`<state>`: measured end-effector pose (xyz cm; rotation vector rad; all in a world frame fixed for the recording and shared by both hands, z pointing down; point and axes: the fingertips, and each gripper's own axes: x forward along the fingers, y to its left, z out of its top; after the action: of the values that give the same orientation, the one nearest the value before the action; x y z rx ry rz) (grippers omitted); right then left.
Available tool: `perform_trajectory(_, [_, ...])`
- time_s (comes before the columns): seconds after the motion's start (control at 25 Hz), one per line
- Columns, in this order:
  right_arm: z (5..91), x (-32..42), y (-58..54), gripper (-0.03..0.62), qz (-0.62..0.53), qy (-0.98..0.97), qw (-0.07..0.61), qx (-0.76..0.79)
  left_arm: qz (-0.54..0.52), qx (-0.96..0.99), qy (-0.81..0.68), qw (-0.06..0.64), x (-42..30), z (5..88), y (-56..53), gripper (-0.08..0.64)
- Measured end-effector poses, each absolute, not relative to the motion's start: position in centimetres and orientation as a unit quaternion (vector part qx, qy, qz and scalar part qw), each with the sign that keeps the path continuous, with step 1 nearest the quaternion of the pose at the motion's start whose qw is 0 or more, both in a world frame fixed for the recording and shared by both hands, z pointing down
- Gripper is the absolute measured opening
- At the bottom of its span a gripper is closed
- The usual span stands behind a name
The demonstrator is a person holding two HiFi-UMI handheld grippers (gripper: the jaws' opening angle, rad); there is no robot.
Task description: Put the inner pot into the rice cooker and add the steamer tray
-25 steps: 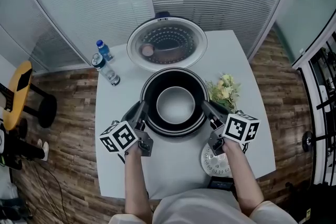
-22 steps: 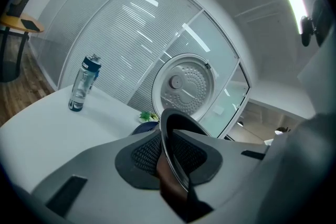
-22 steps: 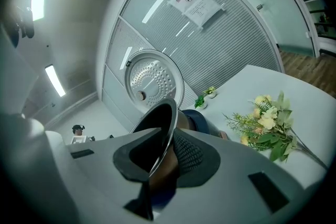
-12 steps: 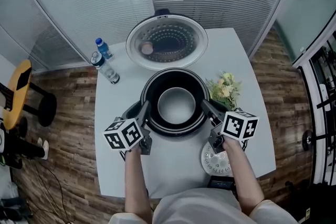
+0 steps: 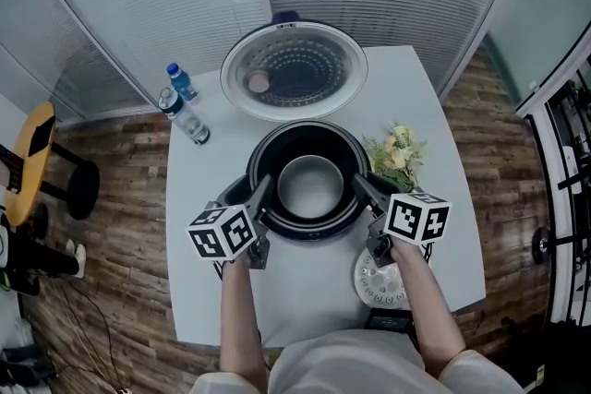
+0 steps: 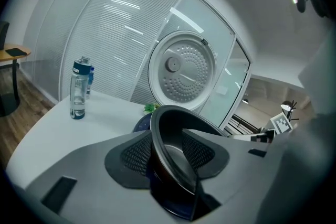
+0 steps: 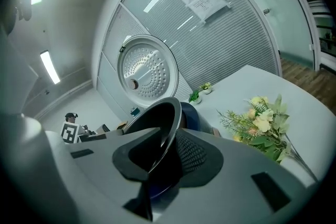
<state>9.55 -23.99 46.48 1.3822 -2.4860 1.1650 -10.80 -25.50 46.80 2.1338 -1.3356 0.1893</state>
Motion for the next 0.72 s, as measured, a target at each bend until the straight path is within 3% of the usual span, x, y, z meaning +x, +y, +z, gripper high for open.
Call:
perform_trajectory(0.32, [46.8, 9.4, -24.3, 0.106, 0.333, -0.816, 0.083, 0.465, 0.099, 0.806, -0.508, 0.289, -10.6, 47.4, -25.7, 0.181])
perform_trajectory(0.72, [46.9, 9.0, -24.0, 0.147, 0.250, -0.826, 0.144, 0.485, 0.154, 0.804, -0.526, 0.232, -10.5, 47.7, -25.6, 0.249])
